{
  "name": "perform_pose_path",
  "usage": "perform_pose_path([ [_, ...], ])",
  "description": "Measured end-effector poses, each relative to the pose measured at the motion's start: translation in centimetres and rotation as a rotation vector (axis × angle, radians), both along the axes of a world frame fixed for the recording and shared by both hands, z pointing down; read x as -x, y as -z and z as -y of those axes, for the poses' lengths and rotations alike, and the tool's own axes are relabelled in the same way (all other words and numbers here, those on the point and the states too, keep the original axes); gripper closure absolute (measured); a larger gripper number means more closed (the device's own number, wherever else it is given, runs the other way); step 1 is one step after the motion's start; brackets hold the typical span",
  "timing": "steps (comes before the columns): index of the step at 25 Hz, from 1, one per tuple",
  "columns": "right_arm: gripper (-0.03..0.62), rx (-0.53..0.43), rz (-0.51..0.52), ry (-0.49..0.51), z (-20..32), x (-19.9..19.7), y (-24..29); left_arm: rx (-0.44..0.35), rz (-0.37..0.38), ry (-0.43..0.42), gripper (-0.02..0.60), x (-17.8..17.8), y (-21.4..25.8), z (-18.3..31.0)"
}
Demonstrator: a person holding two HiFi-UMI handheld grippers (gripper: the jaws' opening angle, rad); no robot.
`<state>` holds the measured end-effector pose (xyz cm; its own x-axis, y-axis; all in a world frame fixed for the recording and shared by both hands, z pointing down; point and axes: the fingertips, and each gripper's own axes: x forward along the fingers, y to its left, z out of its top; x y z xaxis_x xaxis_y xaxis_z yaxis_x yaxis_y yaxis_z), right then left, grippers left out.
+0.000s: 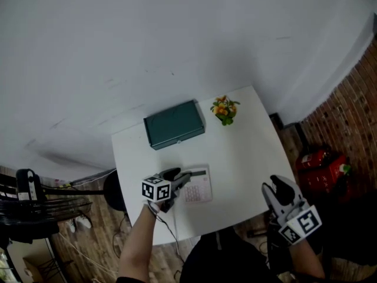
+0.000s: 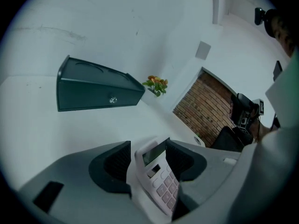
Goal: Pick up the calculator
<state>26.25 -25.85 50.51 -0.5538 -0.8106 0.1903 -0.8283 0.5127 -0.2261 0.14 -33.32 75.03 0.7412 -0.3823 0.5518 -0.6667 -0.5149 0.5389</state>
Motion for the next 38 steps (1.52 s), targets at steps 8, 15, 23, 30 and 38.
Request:
perform_pose_path([
  [8,0.471,0.008,0.018,-0.05,-0.2,0.8,0.7,0.075,0.008,-0.204,0.359,-1.9,-1.9,-1.2],
  [15,0.479,0.015,0.02,-0.065,-0.9,1.7,0.7,0.09,-0.089,-0.147,0.478,-0.8,-0.8,-1.5],
  [23,0.499,0.033,0.052,-0.041,-0.8,3.5,0.5,0.107,-0.248,0.003,0.526,0.5,1.5,-3.3],
  [30,0.503,0.03,0.062,-0.003,-0.7,5.4,0.8,0.121,-0.369,0.156,0.528,2.5,2.3,-5.1],
  [38,0.505,0.024,0.062,0.035,-1.0,7.2,1.0,0.066,-0.483,0.297,0.528,5.5,5.8,-6.2],
])
